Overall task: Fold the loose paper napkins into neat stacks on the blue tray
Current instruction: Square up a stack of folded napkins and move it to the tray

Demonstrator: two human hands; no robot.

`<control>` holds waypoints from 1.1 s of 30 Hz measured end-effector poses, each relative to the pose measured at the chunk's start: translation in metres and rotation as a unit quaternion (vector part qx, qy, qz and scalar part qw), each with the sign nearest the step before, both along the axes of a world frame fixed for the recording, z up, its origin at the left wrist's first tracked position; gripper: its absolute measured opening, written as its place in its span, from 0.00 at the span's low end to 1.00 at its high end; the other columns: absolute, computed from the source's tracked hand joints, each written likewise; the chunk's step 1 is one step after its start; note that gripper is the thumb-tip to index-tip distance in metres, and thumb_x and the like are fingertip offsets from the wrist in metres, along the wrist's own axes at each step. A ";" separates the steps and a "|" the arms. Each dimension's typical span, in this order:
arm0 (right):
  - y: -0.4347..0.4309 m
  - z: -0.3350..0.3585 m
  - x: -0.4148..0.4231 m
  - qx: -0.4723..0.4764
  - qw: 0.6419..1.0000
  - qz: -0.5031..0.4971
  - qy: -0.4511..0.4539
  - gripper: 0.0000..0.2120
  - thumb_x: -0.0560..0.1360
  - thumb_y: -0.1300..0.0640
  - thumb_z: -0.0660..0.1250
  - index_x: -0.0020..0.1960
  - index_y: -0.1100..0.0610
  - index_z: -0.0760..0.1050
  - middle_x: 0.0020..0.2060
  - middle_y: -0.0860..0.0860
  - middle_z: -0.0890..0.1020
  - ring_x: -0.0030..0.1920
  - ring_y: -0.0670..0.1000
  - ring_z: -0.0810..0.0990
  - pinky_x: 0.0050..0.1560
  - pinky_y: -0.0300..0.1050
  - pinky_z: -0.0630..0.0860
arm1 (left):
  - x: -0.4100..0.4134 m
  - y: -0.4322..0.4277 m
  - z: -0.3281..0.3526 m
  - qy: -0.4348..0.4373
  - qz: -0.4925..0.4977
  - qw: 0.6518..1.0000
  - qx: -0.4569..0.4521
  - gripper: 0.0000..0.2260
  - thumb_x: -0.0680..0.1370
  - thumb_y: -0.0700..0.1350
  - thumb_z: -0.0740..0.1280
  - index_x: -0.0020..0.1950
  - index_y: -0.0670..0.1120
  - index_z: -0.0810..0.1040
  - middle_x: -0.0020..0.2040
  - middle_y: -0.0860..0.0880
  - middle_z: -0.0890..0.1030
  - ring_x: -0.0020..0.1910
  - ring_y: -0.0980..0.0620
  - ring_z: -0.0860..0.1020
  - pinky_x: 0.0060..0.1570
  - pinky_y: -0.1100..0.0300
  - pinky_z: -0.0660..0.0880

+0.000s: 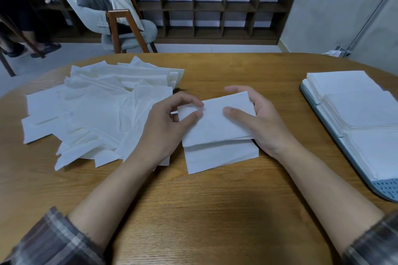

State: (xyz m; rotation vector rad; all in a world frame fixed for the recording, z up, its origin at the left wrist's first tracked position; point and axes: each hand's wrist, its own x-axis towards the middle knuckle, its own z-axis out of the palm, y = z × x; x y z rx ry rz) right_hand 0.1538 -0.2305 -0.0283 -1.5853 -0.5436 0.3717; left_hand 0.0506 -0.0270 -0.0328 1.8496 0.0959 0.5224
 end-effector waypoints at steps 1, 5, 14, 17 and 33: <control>0.001 0.000 -0.001 -0.013 1.000 0.003 -0.017 0.21 0.78 0.55 0.77 0.67 0.40 0.78 0.61 0.50 0.83 0.62 0.56 0.83 0.63 0.60 0.80 | 0.000 0.001 -0.002 0.007 -0.008 1.000 -0.008 0.05 0.80 0.38 0.74 0.50 0.47 0.86 0.47 0.53 0.86 0.39 0.56 0.80 0.36 0.63 0.73; 0.001 0.003 -0.004 -0.071 0.995 0.006 -0.068 0.30 0.77 0.51 0.77 0.72 0.31 0.69 0.71 0.30 0.71 0.76 0.45 0.68 0.77 0.60 0.68 | 0.001 0.002 -0.007 0.026 -0.017 0.999 -0.015 0.06 0.80 0.42 0.75 0.51 0.52 0.89 0.50 0.54 0.87 0.47 0.36 0.83 0.47 0.40 0.80; 0.002 0.002 -0.005 -0.048 0.989 0.015 -0.139 0.21 0.80 0.64 0.72 0.66 0.44 0.77 0.61 0.33 0.80 0.66 0.43 0.77 0.71 0.54 0.72 | 0.002 0.003 -0.006 0.045 -0.003 0.999 0.002 0.07 0.81 0.43 0.74 0.54 0.54 0.88 0.53 0.56 0.87 0.50 0.52 0.84 0.46 0.53 0.81; 0.000 0.002 -0.003 -0.013 0.988 0.017 -0.154 0.11 0.80 0.69 0.70 0.53 0.54 0.86 0.50 0.41 0.87 0.56 0.41 0.83 0.62 0.38 0.73 | 0.002 0.003 -0.006 0.035 0.031 0.999 0.023 0.11 0.81 0.47 0.74 0.63 0.58 0.83 0.60 0.61 0.83 0.61 0.57 0.80 0.58 0.52 0.81; -0.007 -0.005 0.016 -0.048 0.985 -0.121 -0.115 0.15 0.79 0.68 0.69 0.55 0.51 0.88 0.51 0.35 0.87 0.57 0.31 0.81 0.60 0.27 0.72 | -0.004 -0.004 -0.005 0.014 -0.011 0.977 0.212 0.20 0.73 0.53 0.81 0.60 0.55 0.79 0.58 0.58 0.78 0.56 0.54 0.78 0.50 0.68 0.72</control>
